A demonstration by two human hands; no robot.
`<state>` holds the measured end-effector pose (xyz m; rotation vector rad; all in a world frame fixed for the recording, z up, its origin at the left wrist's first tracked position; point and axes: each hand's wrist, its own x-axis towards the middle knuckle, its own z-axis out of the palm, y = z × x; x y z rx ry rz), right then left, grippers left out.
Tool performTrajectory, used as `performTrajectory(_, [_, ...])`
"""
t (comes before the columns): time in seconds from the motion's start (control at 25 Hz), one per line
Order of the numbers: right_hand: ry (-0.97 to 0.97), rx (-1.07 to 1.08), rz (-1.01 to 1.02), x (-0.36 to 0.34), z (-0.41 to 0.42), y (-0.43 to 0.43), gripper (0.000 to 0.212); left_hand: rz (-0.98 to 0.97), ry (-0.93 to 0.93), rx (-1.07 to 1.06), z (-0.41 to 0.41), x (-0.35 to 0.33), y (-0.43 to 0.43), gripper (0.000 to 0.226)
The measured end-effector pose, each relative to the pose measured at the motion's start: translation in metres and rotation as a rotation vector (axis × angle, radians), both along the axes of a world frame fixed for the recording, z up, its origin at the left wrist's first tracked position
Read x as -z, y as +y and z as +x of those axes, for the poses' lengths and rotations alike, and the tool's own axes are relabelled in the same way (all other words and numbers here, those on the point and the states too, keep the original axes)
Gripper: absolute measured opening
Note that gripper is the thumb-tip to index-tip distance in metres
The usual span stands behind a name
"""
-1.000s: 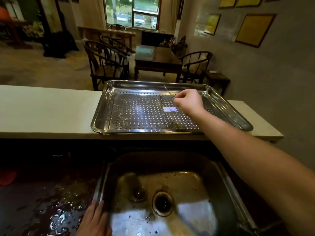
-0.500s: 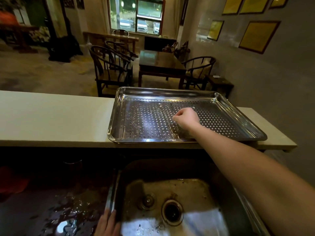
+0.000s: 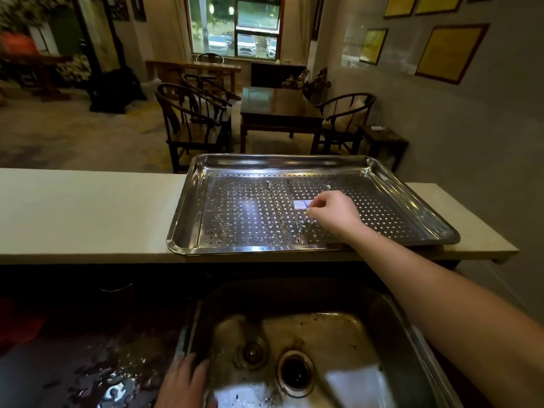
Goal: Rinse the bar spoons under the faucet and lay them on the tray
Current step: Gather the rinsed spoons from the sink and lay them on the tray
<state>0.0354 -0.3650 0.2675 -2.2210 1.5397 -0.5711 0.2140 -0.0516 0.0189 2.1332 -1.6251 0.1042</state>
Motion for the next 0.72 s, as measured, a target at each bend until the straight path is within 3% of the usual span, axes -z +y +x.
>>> performTrajectory(0.08, [-0.003, -0.07, -0.016, 0.0, -0.006, -0.005, 0.012, -0.084, -0.041, -0.001, -0.016, -0.048, -0.025, 0.053])
performTrajectory(0.28, [-0.085, -0.153, -0.067, 0.0, -0.021, -0.018, 0.011, -0.467, -0.103, 0.047, -0.067, -0.189, -0.108, 0.038])
performTrajectory(0.36, [-0.082, -0.146, -0.049, 0.003, -0.026, -0.026, 0.011, -0.359, -0.175, -0.022, -0.072, -0.222, -0.145, 0.037])
performTrajectory(0.52, [0.027, -0.039, 0.03, 0.011, -0.029, -0.045, 0.01, 0.125, -0.13, -0.144, -0.06, -0.232, -0.211, 0.044])
performTrajectory(0.72, [0.082, 0.137, 0.083, 0.015, -0.022, -0.059, 0.014, 0.244, -0.05, -0.102, -0.047, -0.221, -0.224, 0.048])
